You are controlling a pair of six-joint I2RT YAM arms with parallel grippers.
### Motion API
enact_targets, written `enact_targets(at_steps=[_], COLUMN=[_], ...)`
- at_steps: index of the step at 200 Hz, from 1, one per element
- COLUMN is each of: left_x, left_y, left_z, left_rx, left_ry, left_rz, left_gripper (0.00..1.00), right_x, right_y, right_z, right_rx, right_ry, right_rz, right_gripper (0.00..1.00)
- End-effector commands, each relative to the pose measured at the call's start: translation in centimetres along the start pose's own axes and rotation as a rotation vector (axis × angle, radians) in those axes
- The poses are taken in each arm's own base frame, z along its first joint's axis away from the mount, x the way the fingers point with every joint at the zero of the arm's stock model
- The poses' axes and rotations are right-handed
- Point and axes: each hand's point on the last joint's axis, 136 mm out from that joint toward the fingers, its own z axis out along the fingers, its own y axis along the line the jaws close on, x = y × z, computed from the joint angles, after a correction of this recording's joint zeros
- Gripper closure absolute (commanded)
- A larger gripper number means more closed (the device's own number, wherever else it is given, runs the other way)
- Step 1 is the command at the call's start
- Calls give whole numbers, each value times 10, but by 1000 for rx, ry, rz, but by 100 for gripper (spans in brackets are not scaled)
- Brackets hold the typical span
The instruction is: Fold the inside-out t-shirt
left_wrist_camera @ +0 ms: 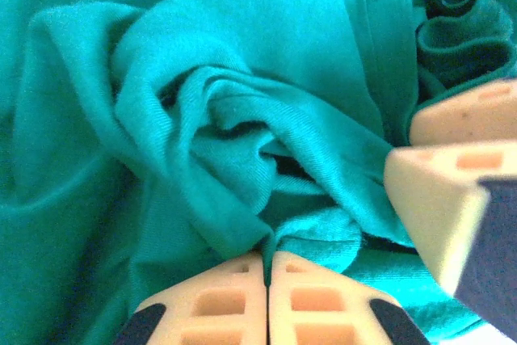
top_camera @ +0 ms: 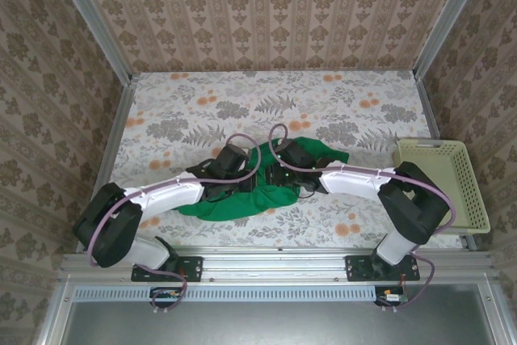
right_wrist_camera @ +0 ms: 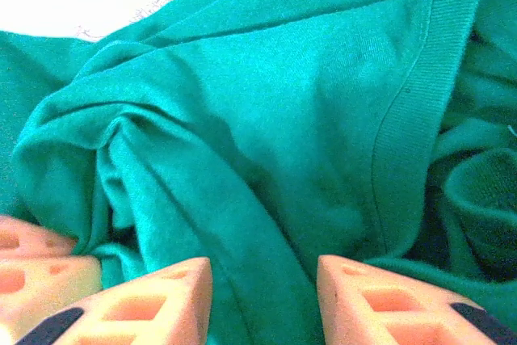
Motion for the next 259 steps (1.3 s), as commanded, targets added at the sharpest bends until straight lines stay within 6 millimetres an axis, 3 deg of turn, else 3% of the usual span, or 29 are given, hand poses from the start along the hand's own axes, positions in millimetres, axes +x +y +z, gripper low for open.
enact_targets(at_steps=[1,15,65,89,108,126,160,190,224,240,259], left_x=[2,0,-1,1,2,1,-3,-31,-83,-96,-87], left_y=[-6,-8,-10,-9,-8,-7,4,13,-7,-22,-28], left_z=[-7,-15,-33,-39,-45,-51,-58,-70,-90,-96,-86], left_rx=[53,68,113,127,140,143,130,160,196,234,232], left_ry=[-18,-45,-110,-130,-156,-175,-199,-254,-334,-351,-306], left_rz=[7,15,8,5,3,7,4,-17,69,112,145], left_gripper=[97,98,100,100,100,100,100,100,100,100,95], right_x=[-2,-1,1,8,9,6,-16,-29,-45,-44,-30], right_y=[8,10,33,14,3,-2,-25,-57,-35,-21,-28], right_z=[3,-1,-25,-12,1,6,-19,-60,-107,-116,-102], right_rx=[-36,-49,-159,-43,16,50,158,180,15,-44,-13], right_ry=[16,17,1,36,57,58,-44,-164,-309,-341,-298], right_rz=[-5,-4,-45,-45,-45,-40,-18,77,80,63,98], right_gripper=[63,62,41,41,50,68,100,100,100,100,100])
